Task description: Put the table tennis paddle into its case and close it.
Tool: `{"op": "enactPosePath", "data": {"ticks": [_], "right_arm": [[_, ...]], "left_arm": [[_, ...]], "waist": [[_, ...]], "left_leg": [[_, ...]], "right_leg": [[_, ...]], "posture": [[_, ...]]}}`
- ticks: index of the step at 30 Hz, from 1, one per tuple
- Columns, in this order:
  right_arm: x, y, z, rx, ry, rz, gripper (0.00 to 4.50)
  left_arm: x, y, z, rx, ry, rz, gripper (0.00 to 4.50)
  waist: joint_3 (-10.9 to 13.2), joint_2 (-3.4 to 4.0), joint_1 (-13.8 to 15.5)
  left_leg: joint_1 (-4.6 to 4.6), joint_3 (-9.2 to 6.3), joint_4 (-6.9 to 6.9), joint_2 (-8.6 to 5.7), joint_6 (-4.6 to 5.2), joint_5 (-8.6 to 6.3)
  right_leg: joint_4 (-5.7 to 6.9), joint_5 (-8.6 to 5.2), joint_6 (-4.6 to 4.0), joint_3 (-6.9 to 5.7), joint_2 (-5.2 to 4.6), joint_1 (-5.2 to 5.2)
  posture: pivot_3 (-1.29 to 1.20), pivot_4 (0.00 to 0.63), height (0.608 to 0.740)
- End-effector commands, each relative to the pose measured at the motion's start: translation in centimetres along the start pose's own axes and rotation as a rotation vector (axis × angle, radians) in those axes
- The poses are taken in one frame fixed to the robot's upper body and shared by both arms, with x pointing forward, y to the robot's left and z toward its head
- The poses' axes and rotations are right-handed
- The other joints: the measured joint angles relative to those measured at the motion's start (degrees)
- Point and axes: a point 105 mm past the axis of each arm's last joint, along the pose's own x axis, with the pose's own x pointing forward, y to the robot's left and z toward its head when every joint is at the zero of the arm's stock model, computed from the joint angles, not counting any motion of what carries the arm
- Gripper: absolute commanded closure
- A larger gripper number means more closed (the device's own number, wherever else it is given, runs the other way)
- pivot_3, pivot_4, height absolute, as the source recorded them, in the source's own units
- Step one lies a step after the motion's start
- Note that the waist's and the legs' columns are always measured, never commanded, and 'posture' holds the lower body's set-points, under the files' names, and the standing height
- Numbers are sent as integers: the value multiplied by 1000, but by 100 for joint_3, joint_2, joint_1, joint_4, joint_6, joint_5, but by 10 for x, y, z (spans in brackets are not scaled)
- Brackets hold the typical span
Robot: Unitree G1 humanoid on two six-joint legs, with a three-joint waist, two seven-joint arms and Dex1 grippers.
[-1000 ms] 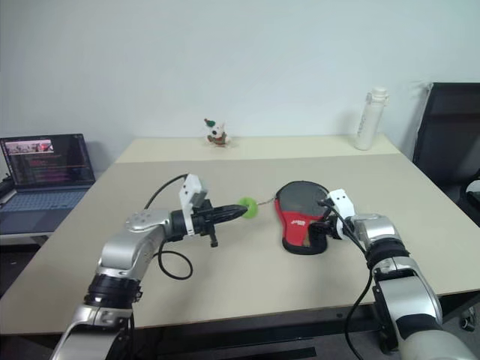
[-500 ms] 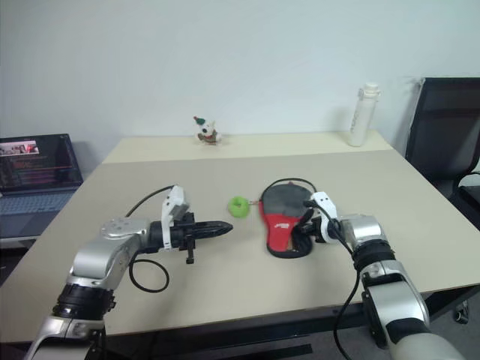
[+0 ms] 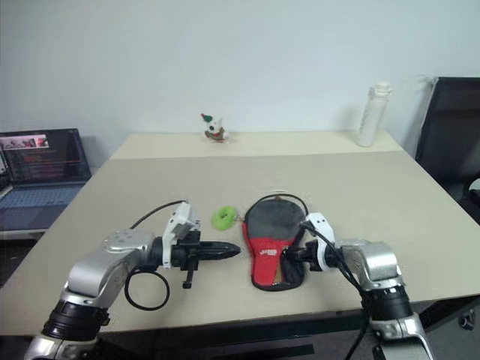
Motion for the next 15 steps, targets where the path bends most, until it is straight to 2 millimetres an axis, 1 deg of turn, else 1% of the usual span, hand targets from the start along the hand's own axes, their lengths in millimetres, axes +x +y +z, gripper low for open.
{"op": "enactPosePath", "data": {"ticks": [1, 9, 15], "right_arm": [[-15, 9, -8, 20, 9, 9, 4487], [-30, 8, -21, 68, 12, -30, 4487], [-27, 5, -27, 87, 23, -43, 4487]], "left_arm": [[1, -10, 6, 30, 0, -56, 4500], [3, -10, 4, 31, 13, -78, 4500], [3, -9, 3, 35, 20, -71, 4500]], "waist": [[0, 0, 24], [0, 0, 67], [0, 0, 74]], "left_leg": [[0, 0, 0, 0, 0, 0], [1, 1, 1, -1, 0, 0], [0, 1, 1, -1, 0, 0]], "right_leg": [[0, 0, -1, 0, 0, 0], [-4, -3, -4, -3, 0, 3], [-8, -4, -4, -3, 0, 4]], "posture": [[0, 150, 740], [0, 150, 740], [0, 150, 740]]}}
